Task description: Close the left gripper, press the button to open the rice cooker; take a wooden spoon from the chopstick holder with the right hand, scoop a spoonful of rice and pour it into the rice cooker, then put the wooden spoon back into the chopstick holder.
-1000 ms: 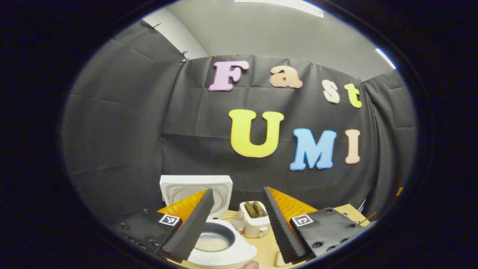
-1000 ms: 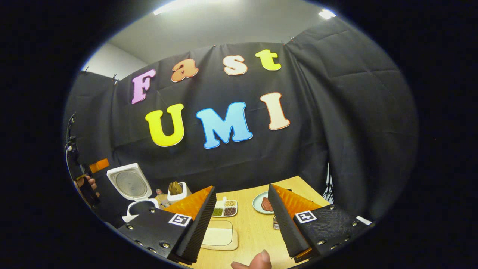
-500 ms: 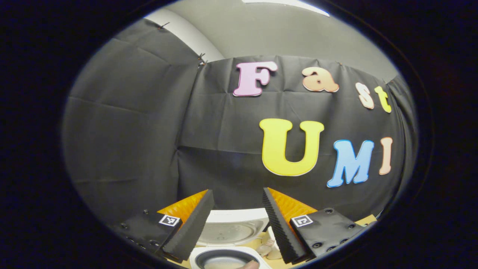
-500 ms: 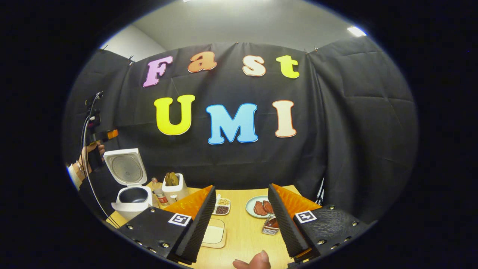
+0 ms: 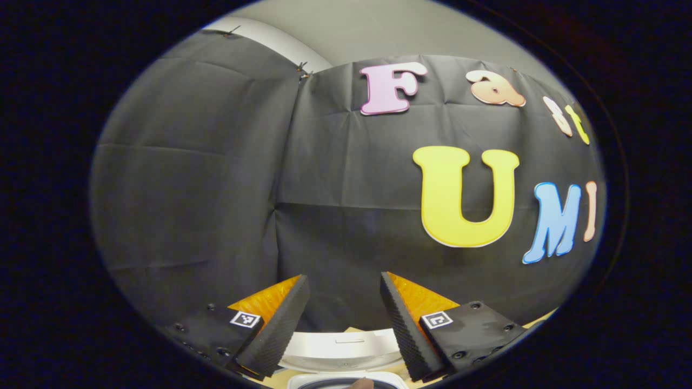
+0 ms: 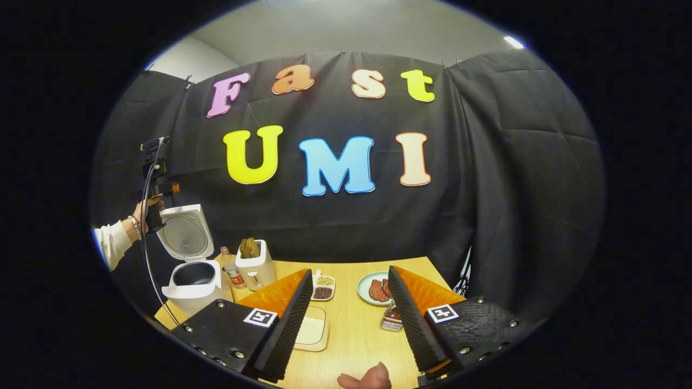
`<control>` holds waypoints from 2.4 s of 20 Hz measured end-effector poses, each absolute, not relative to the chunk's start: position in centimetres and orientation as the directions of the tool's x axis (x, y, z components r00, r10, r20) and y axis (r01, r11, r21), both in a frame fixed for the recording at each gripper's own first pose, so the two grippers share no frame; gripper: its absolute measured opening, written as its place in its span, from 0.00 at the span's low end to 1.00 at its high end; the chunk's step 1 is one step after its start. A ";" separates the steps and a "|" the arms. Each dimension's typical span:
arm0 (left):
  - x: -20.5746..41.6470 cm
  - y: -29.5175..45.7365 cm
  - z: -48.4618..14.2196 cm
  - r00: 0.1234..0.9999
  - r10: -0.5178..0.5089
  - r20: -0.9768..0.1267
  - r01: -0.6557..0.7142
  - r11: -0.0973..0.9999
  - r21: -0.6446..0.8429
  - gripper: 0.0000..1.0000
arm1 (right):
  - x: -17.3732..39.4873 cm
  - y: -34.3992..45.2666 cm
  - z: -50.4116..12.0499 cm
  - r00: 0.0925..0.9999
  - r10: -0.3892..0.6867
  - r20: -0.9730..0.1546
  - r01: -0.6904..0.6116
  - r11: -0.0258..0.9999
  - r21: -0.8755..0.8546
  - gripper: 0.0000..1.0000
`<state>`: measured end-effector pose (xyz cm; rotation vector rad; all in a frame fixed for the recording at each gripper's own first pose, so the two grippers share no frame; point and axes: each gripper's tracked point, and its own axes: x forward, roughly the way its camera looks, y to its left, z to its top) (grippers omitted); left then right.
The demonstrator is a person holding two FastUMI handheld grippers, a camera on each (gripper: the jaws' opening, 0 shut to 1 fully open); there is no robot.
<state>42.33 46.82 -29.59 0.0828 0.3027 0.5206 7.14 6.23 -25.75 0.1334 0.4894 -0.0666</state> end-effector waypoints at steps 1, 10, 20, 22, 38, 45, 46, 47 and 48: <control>42.2 47.1 -30.4 0.814 0.508 -0.280 -0.483 0.861 0.159 0.86 | 7.0 6.2 -25.8 0.880 -0.030 -0.474 0.094 0.989 0.111 0.86; 41.2 47.4 -36.2 0.767 0.467 -0.439 -0.453 0.880 0.145 0.93 | 6.1 7.3 -26.9 0.867 0.004 -0.497 0.079 0.986 0.146 0.86; 32.5 40.2 -36.2 0.798 0.412 -0.440 -0.394 0.909 0.137 0.93 | 4.9 7.5 -28.0 0.862 0.019 -0.506 0.103 0.972 0.211 0.86; 29.7 38.8 -37.3 0.793 0.416 -0.445 -0.400 0.907 0.134 0.87 | 4.8 7.2 -28.0 0.863 0.012 -0.505 0.114 0.969 0.218 0.86; 15.8 34.3 -52.7 0.594 0.430 -0.680 -0.432 0.883 0.181 0.90 | 2.9 8.5 -29.5 0.830 0.044 -0.555 0.099 0.970 0.224 0.86; 15.0 34.2 -51.9 0.565 0.396 -0.724 -0.422 0.893 0.159 0.92 | 2.3 8.8 -29.0 0.834 0.070 -0.547 0.074 0.969 0.237 0.86; 14.5 34.2 -51.5 0.555 0.396 -0.732 -0.432 0.889 0.153 0.92 | 2.2 8.8 -28.8 0.836 0.077 -0.543 0.070 0.967 0.246 0.86; 14.0 33.9 -51.0 0.553 0.395 -0.734 -0.439 0.886 0.145 0.92 | 2.2 8.7 -28.6 0.841 0.087 -0.534 0.063 0.965 0.256 0.86; 13.7 33.6 -49.6 0.566 0.400 -0.721 -0.445 0.884 0.142 0.93 | 2.3 8.3 -28.5 0.846 0.091 -0.525 0.057 0.964 0.259 0.86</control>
